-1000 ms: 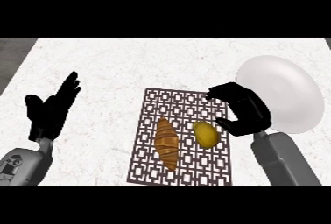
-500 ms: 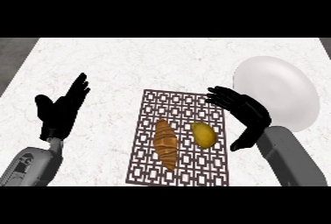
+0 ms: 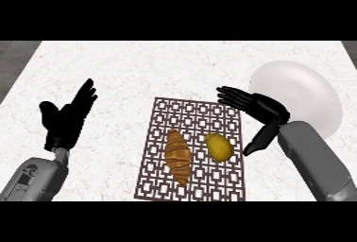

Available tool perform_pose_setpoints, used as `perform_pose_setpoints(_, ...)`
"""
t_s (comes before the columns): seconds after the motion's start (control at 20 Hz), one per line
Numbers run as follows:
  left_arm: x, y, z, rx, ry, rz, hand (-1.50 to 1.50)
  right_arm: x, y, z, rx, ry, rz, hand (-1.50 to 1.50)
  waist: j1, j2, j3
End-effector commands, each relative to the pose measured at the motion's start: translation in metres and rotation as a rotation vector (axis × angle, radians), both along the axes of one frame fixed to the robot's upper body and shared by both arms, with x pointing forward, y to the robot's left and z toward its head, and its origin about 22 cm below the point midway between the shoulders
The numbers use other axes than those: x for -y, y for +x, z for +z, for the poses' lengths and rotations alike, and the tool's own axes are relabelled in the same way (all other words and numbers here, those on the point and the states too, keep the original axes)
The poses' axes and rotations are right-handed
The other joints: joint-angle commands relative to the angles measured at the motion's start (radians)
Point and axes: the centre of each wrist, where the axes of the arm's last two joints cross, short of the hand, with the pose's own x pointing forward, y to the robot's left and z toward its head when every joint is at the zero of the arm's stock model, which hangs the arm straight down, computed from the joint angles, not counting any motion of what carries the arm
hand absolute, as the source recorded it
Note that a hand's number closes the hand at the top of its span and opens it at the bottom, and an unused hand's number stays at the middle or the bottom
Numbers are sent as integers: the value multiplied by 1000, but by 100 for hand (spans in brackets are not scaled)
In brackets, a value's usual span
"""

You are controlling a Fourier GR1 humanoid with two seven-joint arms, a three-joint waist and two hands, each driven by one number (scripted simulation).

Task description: Pick the lemon from the placemat and place it in the plate

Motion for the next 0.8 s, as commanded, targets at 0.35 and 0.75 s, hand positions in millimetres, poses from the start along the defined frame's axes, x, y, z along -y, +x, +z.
perform_pose_setpoints(0.35, -3, -9, -4, -5, -7, -5, 0, -16, -2, -6, 152, -123, 286, -150, -1, -6, -1)
perform_pose_setpoints(0.75, 0, -5, 5, 5, -6, -3, 0, -23, 5, -9, 238, -248, 380, -150, 0, -7, -2)
